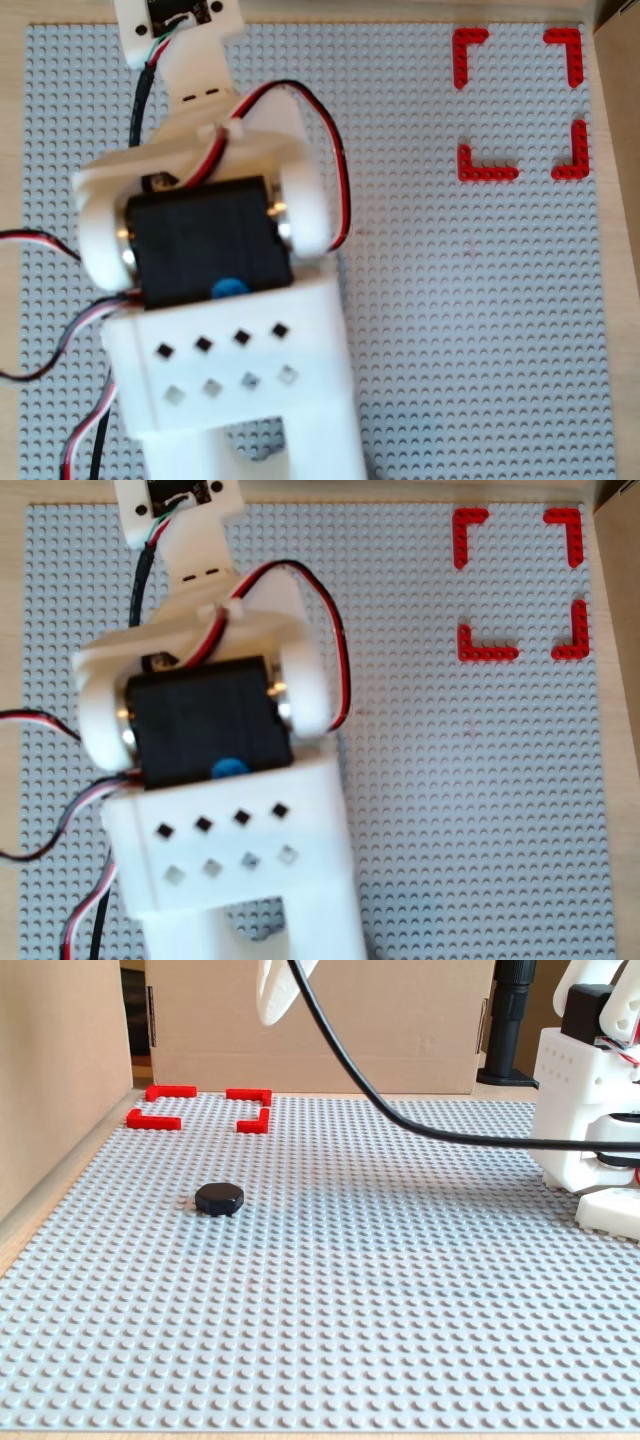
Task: Grab the Lego and store it in red box
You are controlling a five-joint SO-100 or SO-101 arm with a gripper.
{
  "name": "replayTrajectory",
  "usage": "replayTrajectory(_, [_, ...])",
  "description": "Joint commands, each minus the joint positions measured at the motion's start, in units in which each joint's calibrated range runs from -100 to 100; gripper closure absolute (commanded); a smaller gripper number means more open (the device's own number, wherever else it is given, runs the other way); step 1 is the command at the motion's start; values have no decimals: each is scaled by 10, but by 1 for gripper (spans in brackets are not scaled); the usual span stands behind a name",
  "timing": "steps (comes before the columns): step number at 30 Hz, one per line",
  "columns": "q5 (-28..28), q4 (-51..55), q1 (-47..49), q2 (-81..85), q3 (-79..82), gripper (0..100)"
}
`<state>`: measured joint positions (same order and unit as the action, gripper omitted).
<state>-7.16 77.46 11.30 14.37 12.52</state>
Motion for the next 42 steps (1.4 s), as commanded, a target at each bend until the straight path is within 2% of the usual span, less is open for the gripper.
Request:
replayTrajectory(1, [-2,-26,-3,-39,-11,96])
replayTrajectory(6, [-2,-60,-5,-100,-11,90])
replayTrajectory(20, [-2,-136,-6,-248,-12,90])
replayTrajectory(29, [-2,-156,-5,-267,-13,86])
replayTrajectory(42, [-14,-170,-14,-261,-16,86])
